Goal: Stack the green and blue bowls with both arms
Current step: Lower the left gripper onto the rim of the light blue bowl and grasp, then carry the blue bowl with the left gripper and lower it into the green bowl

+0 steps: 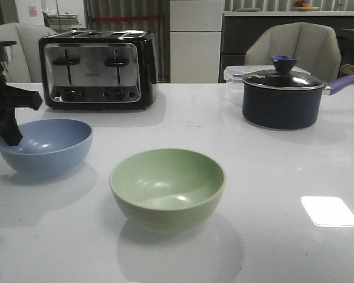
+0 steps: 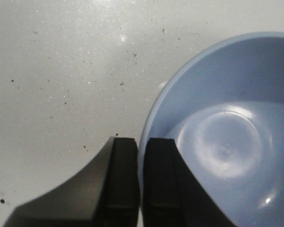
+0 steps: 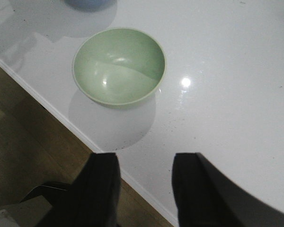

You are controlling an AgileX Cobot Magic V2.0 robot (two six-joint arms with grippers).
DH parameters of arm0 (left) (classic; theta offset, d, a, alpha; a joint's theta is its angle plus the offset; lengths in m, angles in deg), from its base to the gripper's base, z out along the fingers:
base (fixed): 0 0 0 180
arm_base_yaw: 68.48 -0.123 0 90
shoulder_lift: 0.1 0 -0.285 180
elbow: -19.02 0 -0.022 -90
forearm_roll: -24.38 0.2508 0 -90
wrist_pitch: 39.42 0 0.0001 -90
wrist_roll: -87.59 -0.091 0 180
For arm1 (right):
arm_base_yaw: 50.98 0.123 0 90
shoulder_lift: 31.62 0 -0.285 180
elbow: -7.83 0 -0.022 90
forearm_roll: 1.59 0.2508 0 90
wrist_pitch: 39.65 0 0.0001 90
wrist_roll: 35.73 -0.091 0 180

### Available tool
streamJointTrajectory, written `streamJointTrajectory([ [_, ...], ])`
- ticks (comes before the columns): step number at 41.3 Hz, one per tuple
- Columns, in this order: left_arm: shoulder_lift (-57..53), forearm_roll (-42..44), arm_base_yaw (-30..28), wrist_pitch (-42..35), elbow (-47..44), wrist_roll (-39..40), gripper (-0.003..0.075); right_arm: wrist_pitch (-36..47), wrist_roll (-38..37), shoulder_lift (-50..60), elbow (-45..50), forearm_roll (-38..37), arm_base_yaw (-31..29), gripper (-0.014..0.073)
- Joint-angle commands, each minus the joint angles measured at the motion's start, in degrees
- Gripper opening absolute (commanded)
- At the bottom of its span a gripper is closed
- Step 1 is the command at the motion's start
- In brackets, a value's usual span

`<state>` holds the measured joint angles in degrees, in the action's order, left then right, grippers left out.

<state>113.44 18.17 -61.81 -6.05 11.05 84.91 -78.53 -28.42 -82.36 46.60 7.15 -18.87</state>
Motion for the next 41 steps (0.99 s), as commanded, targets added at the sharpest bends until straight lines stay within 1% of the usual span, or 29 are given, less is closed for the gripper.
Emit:
streamJointTrajectory([
  [1,-5.2,-1.1,0.4,1.2,1.7,-0.2,0.0093,3.5,0.7,0.3,-1.6,0.1,0.0,0.0397],
  [3,-6.8,-2.1,0.4,2.0,1.7,-0.8,0.0093,3.5,0.7,0.3,-1.6,0.1,0.0,0.0397],
  [6,-9.5,-5.2,0.7,3.6,1.7,-3.9,0.0093,3.5,0.7,0.3,-1.6,0.1,0.0,0.0397],
  [10,-13.2,-9.8,2.1,5.3,1.7,-8.5,0.0093,3.5,0.7,0.3,-1.6,0.1,0.0,0.0397],
  [12,-15.1,-11.2,3.0,5.4,1.7,-9.4,0.0093,3.5,0.7,0.3,-1.6,0.1,0.0,0.0397],
  [19,-20.6,-12.5,8.9,5.7,1.8,-10.8,0.0093,3.5,0.7,0.3,-1.6,0.1,0.0,0.0397],
  [21,-21.4,-12.5,11.2,6.2,2.1,-12.5,0.0093,3.5,0.7,0.3,-1.6,0.1,0.0,0.0397],
  [24,-21.5,-12.5,14.5,8.8,3.9,-15.0,0.0093,3.5,0.7,0.3,-1.6,0.1,0.0,0.0397],
  [27,-21.0,-12.4,17.9,10.8,6.0,-15.4,0.0093,3.5,0.7,0.3,-1.6,0.1,0.0,0.0397],
  [32,-18.9,-11.1,22.6,12.0,9.3,-15.5,0.0093,3.5,0.7,0.3,-1.6,0.1,0.0,0.0397],
  [36,-16.4,-10.9,24.5,12.3,11.1,-15.5,0.0093,3.5,0.7,0.3,-1.6,0.1,0.0,0.0397],
  [41,-13.4,-10.0,25.5,12.3,11.5,-15.5,0.0093,3.5,0.7,0.3,-1.6,0.1,0.0,0.0397],
])
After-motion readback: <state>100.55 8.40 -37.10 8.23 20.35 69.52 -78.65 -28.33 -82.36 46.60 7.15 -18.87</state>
